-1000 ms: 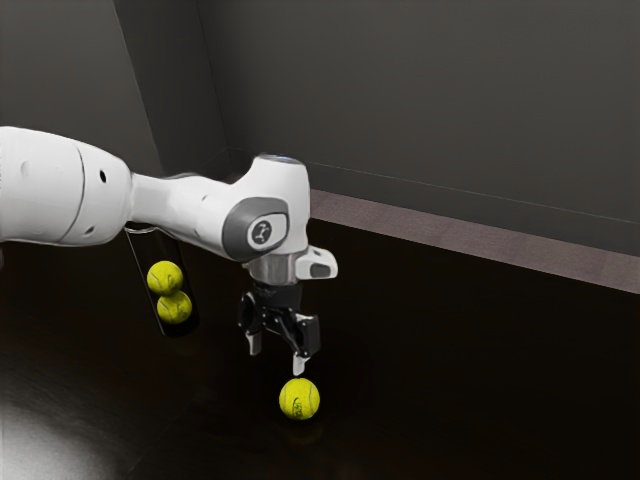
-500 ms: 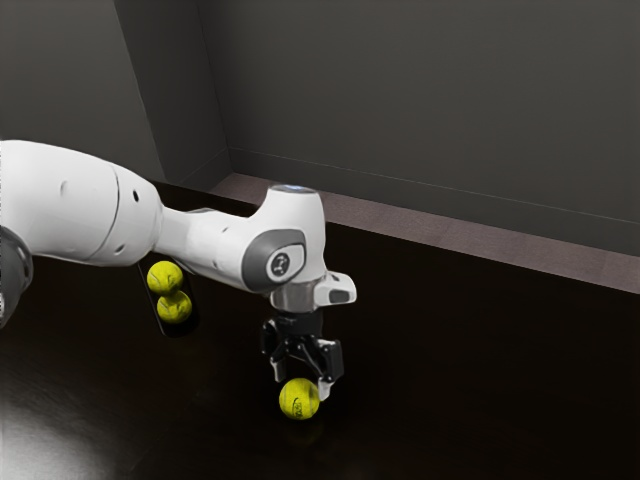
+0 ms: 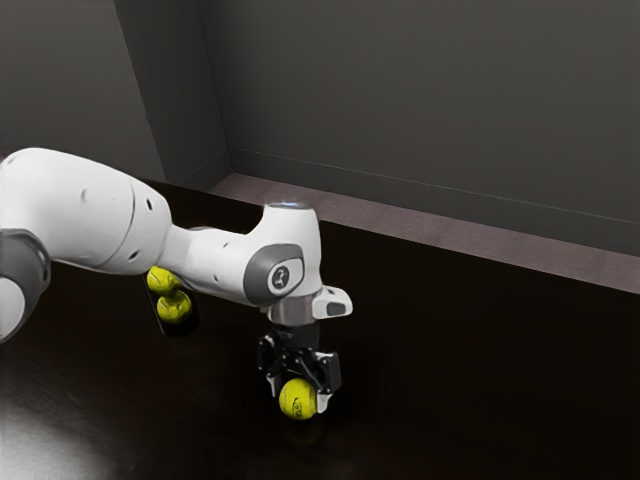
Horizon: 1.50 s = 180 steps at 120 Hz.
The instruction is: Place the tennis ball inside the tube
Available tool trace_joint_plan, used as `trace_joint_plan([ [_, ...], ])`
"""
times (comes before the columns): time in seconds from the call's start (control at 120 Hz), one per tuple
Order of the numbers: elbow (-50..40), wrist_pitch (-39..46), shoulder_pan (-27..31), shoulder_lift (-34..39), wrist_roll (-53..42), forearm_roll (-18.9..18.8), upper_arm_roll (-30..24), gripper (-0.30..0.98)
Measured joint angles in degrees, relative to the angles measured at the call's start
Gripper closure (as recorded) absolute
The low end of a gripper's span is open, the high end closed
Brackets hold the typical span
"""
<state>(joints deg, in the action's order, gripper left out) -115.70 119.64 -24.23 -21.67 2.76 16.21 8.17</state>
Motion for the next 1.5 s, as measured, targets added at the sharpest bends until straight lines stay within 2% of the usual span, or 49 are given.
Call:
trace_joint_plan([
  [0.433, -0.42, 0.28, -0.15, -0.51, 0.61, 0.14, 0.0, 0.01],
  [0.692, -0.42, 0.2, -0.2, -0.43, 0.65, -0.14, 0.0, 0.19],
  [0.9, -0.42, 0.17, -0.2, -0.32, 0.65, -0.2, 0.0, 0.25],
  [1.017, -0.35, 0.03, -0.49, 2.13, 0.71, -0.73, 0.01, 0.27],
  [1.125, -0.17, -0.96, -0.4, 6.34, 0.89, -3.5, 0.07, 0.29],
  [1.275, 4.61, -6.0, 0.54, 14.41, 1.23, -12.07, 0.41, 0.34],
  [1.392, 12.87, -12.38, 3.4, 18.41, 1.42, -17.73, 0.47, 0.36],
  [1.5, 14.87, -16.81, 8.46, 20.58, 1.28, -19.7, 0.11, 0.35],
])
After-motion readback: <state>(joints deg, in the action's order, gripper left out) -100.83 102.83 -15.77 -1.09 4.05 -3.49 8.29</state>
